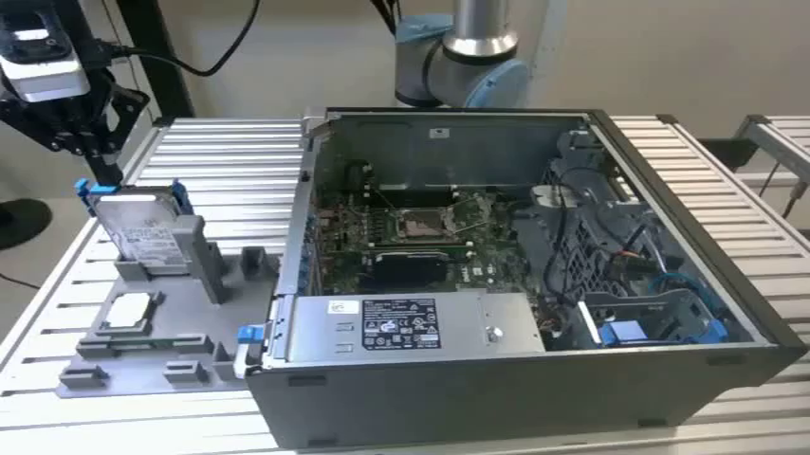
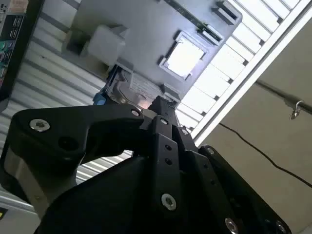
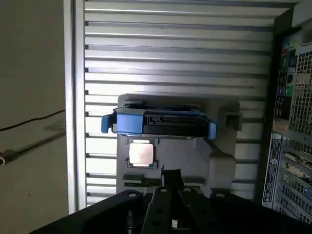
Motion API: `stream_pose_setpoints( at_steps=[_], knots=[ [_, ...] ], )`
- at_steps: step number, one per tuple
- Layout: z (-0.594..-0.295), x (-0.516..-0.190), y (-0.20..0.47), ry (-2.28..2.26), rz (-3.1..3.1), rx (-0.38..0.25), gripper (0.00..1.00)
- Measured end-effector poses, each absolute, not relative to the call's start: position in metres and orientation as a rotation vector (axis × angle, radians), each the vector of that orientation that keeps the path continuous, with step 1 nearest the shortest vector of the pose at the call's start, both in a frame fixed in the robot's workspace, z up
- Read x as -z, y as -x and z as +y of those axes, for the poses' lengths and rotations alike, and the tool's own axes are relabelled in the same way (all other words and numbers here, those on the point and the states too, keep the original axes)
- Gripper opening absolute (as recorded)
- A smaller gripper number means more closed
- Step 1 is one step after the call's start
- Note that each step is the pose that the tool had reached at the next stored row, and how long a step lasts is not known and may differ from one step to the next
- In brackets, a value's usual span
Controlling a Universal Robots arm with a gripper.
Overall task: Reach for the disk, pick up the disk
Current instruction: 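Reach for the disk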
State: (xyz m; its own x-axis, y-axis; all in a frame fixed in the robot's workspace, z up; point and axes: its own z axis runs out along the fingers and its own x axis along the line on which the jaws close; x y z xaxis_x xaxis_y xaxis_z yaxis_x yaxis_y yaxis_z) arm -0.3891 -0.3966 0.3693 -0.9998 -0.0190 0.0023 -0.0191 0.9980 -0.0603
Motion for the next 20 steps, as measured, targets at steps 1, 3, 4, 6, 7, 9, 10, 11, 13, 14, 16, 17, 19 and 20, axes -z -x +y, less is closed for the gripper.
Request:
stream_pose_setpoints(
  at_steps=[1, 3, 4, 6, 7, 9, 10, 11, 13, 14, 16, 17, 19, 20],
  knots=[
    [-0.397, -0.369, 0.389, -0.030, -3.138, -0.095, 0.00],
    [-0.397, -0.369, 0.389, -0.030, -3.138, -0.097, 0.00],
    [-0.397, -0.369, 0.389, -0.030, -3.138, -0.097, 0.00],
    [-0.397, -0.369, 0.389, -0.030, -3.138, -0.099, 0.00],
    [-0.397, -0.369, 0.389, -0.030, -3.138, -0.099, 0.00],
    [-0.397, -0.369, 0.389, -0.030, -3.138, -0.100, 0.00],
    [-0.396, -0.369, 0.389, -0.030, -3.138, -0.100, 0.00],
    [-0.396, -0.369, 0.389, -0.030, -3.138, -0.100, 0.00],
    [-0.394, -0.369, 0.389, -0.030, -3.138, -0.100, 0.00],
    [-0.392, -0.369, 0.390, -0.029, -3.138, -0.100, 0.00],
    [-0.389, -0.369, 0.391, -0.029, -3.138, -0.100, 0.00],
    [-0.387, -0.369, 0.393, -0.029, -3.138, -0.100, 0.00],
    [-0.383, -0.369, 0.397, -0.029, -3.138, -0.100, 0.00],
    [-0.381, -0.369, 0.400, -0.029, -3.138, -0.100, 0.00]
  ],
)
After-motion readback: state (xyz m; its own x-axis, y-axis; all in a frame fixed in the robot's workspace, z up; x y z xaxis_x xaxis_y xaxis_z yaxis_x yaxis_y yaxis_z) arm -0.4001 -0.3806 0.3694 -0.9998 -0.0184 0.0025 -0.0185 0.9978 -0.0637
